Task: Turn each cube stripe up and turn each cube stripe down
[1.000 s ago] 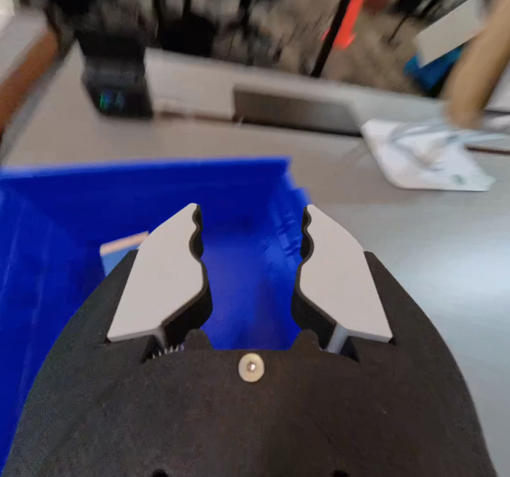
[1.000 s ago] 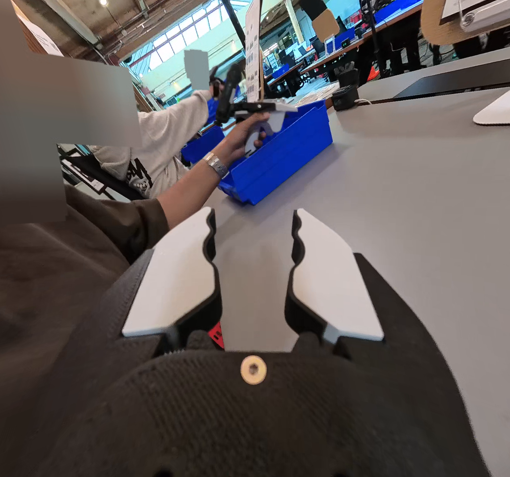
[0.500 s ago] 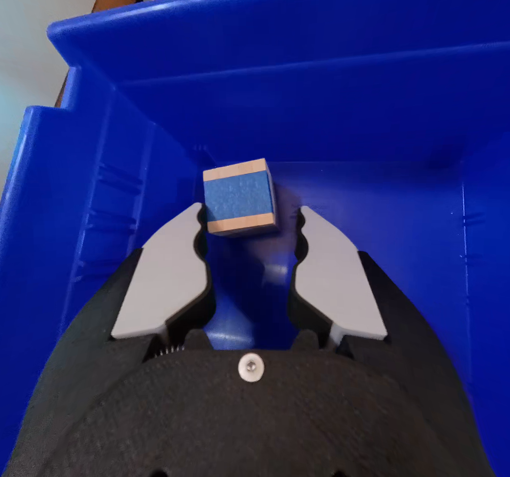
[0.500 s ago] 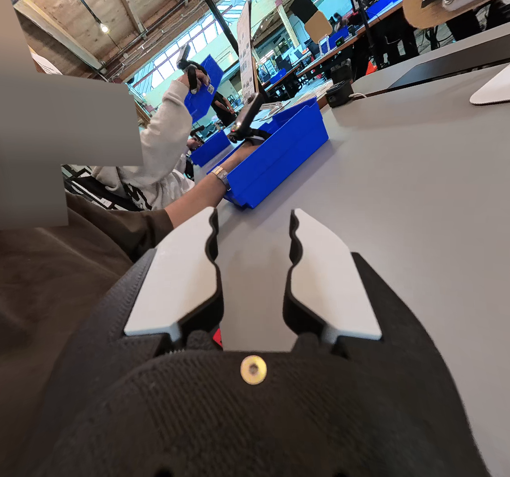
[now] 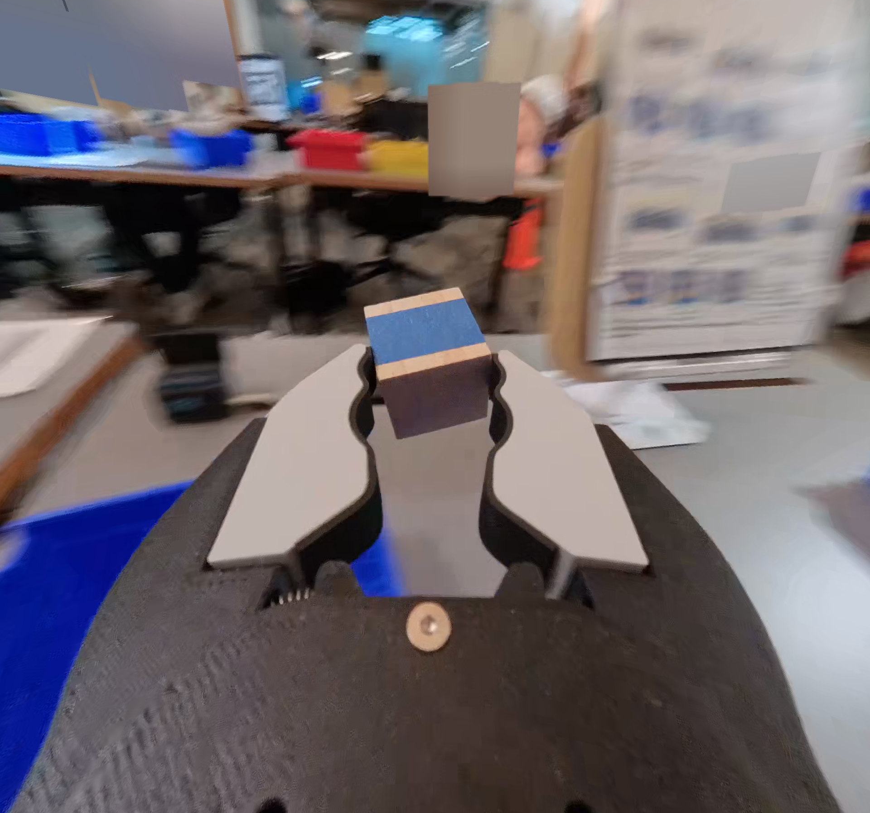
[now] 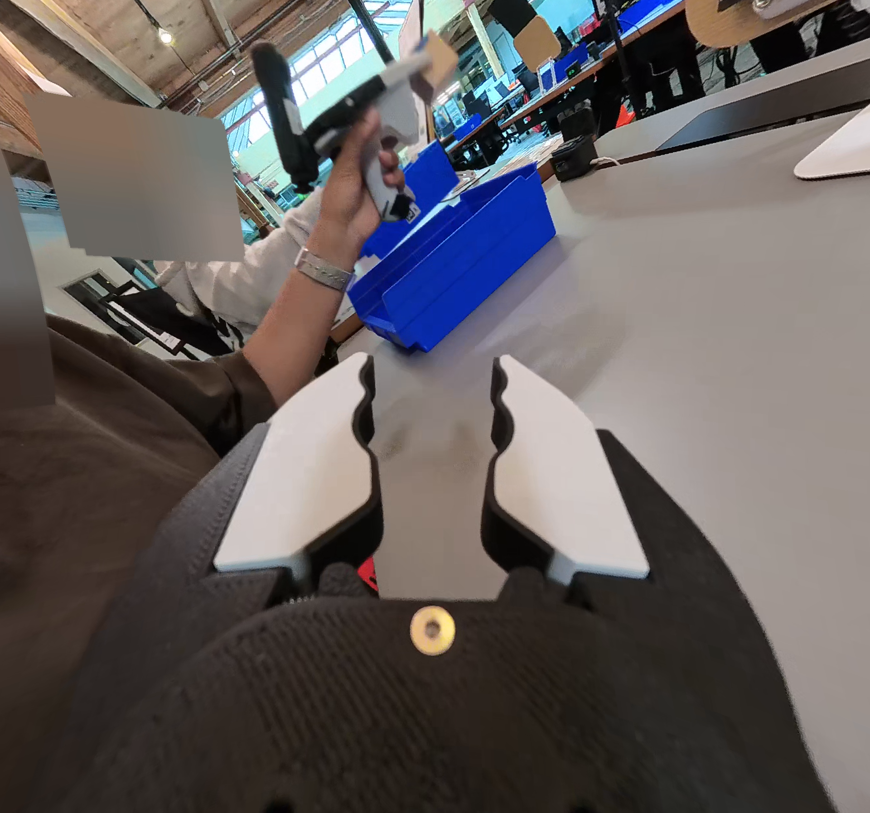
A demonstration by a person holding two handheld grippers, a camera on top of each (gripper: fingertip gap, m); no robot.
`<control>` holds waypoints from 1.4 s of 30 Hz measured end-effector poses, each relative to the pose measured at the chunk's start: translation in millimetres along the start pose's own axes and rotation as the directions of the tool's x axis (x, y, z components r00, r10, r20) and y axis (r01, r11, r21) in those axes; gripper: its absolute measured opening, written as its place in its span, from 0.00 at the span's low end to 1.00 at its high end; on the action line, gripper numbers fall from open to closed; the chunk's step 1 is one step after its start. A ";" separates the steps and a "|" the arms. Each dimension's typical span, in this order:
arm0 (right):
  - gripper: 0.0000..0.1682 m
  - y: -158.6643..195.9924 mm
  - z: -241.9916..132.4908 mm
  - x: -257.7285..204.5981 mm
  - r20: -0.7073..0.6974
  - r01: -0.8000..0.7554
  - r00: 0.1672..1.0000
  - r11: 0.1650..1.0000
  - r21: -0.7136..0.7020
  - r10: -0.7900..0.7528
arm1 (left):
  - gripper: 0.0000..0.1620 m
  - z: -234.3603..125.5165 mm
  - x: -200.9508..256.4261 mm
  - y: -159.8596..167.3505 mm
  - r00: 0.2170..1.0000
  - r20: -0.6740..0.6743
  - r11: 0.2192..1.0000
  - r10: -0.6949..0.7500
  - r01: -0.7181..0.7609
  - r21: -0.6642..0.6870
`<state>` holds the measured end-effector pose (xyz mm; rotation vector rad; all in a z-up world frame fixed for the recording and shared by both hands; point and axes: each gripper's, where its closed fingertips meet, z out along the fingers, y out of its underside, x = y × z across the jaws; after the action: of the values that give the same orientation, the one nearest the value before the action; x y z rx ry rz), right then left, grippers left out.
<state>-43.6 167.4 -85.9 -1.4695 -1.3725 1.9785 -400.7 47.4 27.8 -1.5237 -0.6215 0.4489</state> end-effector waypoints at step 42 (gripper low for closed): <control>0.25 -20.7 -33.6 12.1 -0.389 0.690 0.646 0.720 -0.072 -0.657 | 0.28 -103.9 381.6 142.8 -0.327 -0.274 0.075 -0.905 0.510 -0.857</control>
<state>-25.2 203.0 -75.8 -1.0019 -1.3586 1.1671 -25.9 209.5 -72.3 -1.0153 -0.7373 -1.7150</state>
